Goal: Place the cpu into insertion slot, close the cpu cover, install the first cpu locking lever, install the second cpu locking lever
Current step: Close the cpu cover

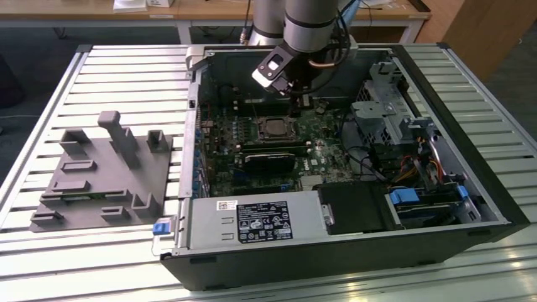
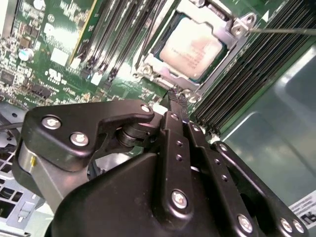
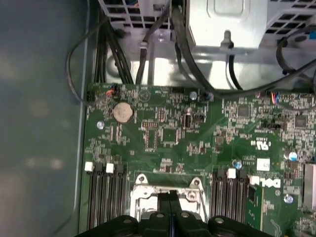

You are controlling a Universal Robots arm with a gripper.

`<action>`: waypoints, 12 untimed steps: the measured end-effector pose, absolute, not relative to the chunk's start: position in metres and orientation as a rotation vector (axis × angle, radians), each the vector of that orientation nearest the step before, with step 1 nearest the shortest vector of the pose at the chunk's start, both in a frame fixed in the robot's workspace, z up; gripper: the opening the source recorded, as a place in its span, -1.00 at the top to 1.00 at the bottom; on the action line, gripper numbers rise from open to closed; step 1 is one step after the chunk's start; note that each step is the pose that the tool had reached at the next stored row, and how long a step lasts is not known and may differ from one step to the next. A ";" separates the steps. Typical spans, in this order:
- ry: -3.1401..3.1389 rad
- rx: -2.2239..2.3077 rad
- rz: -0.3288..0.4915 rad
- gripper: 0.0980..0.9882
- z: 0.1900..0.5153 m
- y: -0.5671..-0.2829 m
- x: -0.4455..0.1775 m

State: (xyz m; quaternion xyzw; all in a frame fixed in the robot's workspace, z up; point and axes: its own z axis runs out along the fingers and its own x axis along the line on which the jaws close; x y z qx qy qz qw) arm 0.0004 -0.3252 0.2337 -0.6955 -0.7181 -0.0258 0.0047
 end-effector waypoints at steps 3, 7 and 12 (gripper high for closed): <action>-2.249 -2.178 -0.081 0.98 0.233 -0.325 -0.004; -2.249 -2.178 -0.081 0.98 0.233 -0.325 -0.010; -2.249 -2.178 -0.081 0.98 0.233 -0.325 -0.018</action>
